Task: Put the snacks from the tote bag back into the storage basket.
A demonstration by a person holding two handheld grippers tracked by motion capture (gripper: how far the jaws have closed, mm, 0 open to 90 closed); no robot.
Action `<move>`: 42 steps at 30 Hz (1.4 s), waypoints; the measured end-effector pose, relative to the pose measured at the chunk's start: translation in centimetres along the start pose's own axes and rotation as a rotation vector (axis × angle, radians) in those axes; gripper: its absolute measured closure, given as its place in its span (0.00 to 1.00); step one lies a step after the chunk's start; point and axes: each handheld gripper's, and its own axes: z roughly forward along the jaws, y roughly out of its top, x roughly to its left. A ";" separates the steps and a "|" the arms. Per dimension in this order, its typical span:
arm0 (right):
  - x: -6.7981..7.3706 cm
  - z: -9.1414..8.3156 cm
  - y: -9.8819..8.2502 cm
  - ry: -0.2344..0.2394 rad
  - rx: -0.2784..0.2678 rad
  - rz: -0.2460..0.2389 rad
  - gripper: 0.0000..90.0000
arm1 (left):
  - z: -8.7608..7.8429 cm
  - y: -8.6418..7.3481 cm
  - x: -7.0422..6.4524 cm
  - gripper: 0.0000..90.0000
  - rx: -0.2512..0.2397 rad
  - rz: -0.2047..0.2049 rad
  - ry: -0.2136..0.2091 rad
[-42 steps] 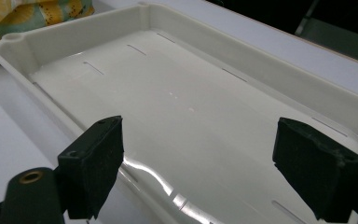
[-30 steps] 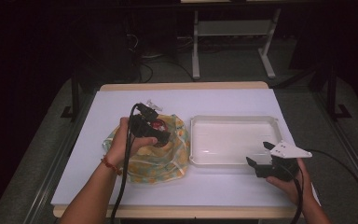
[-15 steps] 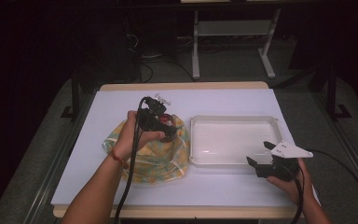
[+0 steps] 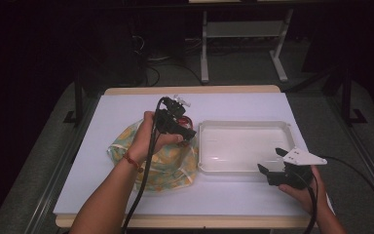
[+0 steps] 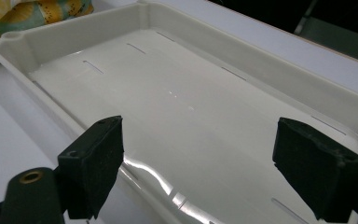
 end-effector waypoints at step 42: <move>-0.2 0.1 -0.2 -0.004 0.005 0.004 0.17 | 7.3 4.6 -5.8 0.28 0.051 0.030 -0.074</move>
